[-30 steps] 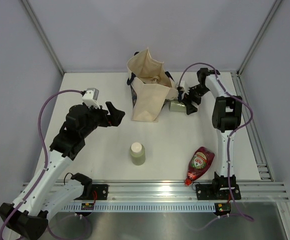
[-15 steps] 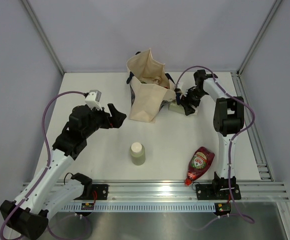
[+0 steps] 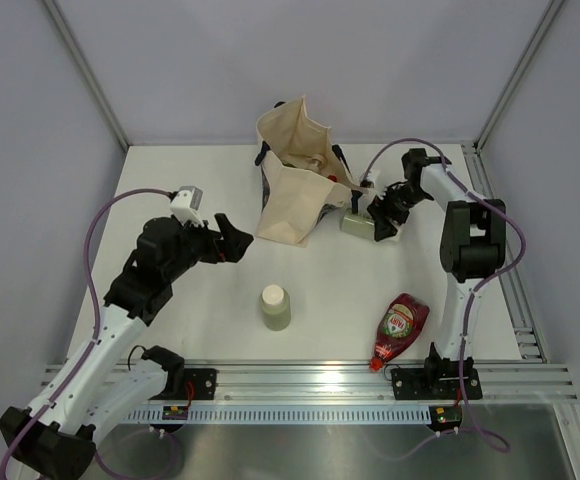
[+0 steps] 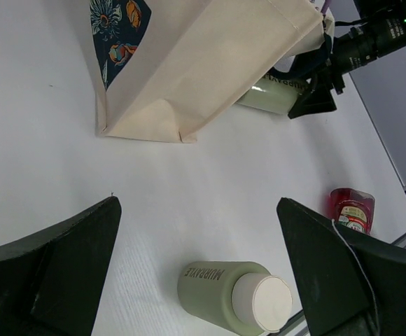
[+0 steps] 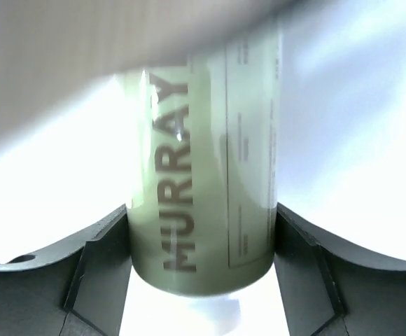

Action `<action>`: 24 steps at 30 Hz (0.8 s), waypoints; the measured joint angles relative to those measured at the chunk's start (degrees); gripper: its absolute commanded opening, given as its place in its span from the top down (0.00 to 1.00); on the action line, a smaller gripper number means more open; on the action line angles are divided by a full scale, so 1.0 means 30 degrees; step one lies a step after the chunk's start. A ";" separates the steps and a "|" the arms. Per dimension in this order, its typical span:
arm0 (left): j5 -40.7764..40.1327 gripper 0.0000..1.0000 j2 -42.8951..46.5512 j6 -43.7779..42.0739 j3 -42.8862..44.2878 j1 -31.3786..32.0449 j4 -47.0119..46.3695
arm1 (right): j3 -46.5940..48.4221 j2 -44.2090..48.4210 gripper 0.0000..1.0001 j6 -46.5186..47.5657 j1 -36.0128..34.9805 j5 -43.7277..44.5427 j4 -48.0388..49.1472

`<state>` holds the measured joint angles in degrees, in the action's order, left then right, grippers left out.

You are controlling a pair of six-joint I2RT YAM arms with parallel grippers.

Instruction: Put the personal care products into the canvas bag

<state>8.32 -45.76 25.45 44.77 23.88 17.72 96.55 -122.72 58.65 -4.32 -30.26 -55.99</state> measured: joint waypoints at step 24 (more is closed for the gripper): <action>0.1464 0.01 0.0204 -0.0044 -0.0437 0.0000 -0.0372 | -0.1727 0.2084 1.00 -0.5523 0.3942 -0.7453 -0.2514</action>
<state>12.71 -45.15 25.32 43.46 23.88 16.60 91.37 -116.46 42.09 7.51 -52.62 -63.53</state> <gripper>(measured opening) 0.984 0.773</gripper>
